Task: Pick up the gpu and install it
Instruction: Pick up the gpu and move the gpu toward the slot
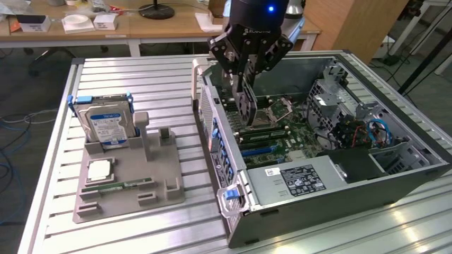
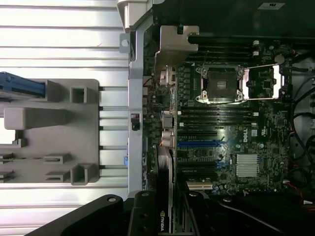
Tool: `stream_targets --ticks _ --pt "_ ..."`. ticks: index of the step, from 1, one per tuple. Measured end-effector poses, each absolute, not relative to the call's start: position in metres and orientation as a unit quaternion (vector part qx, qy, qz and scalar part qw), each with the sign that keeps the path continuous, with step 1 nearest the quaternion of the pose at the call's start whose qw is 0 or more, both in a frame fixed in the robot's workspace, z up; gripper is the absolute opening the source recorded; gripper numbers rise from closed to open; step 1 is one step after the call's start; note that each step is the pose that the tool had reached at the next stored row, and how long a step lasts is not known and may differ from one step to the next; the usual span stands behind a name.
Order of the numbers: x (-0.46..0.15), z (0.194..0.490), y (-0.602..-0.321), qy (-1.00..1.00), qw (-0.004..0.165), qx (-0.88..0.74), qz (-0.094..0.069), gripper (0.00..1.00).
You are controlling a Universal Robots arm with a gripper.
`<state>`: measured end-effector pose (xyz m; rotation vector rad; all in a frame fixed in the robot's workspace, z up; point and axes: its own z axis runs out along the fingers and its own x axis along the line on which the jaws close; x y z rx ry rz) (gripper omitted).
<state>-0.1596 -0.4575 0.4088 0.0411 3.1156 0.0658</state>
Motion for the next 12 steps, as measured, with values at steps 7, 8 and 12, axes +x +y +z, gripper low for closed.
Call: stream_targets --ticks 7,8,12 --pt "-0.152 0.409 -0.458 1.0 0.013 0.013 0.021 0.26" --pt "-0.151 0.409 -0.458 1.0 0.012 0.013 0.021 0.26" --pt "-0.146 0.409 -0.458 1.0 0.012 0.013 0.021 0.26"
